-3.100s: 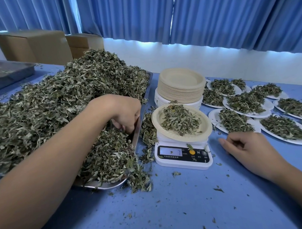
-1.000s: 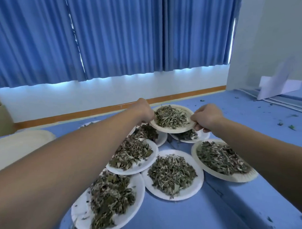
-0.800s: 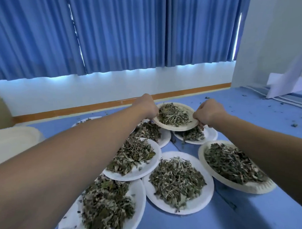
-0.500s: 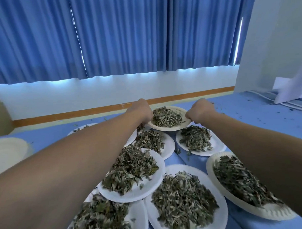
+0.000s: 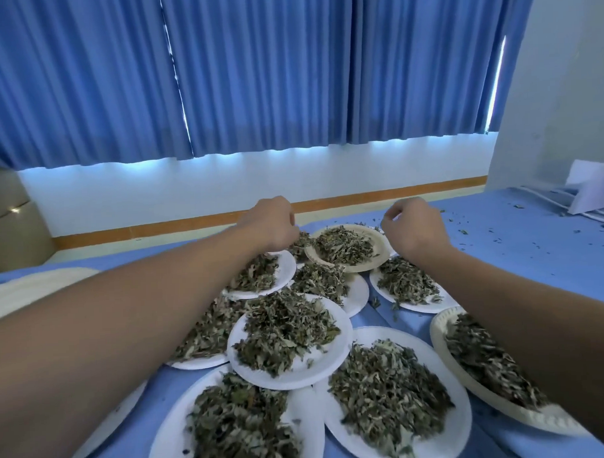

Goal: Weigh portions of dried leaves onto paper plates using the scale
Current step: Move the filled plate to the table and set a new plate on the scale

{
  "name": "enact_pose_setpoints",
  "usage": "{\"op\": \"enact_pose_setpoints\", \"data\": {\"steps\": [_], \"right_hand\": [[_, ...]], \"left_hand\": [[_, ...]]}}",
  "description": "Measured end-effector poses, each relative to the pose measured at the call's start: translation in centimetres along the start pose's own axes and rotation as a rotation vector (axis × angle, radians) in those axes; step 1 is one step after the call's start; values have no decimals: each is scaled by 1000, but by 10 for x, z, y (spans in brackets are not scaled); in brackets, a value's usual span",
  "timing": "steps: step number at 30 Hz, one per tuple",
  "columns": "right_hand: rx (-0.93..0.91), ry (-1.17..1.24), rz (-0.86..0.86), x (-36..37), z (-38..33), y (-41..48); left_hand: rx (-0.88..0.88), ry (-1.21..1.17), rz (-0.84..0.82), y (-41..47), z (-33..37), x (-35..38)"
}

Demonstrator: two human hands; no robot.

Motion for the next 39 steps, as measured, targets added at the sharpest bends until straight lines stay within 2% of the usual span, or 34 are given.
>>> {"op": "enact_pose_setpoints", "data": {"steps": [5,9,15,19,24,30,35,39], "right_hand": [[-258,113,-180,15,-101,-86],[-504,59,-309,28,-188,-192],[-746,-34,-495,46,-237,-313],[-948,-125,-554,54,-249,-370],[-1108,-355,-453,64,-252,-396],[-1317,-540,-280,65,-259,-409],[-1414,-538,-181,62,-263,-414],[-1412,-518,-196,63,-262,-412]], "left_hand": [[150,20,-43,-68,22,-55],[119,202,-76,-140,16,-98],[64,241,-156,-257,-34,-142],[127,211,-180,-313,-56,-151],[194,173,-176,-342,-72,-147],[277,240,-71,-344,-74,-147],[364,307,-38,-346,-68,-148],[427,519,-43,-348,-66,-143]]}}
Point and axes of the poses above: each hand's wrist, its own y-axis towards the middle knuckle, its own x-axis out of the palm, z = x × y, the point moved 10 cm from there along y, towards the middle knuckle, and after that the axes turned 14 degrees about x, right-handed, at the moved point
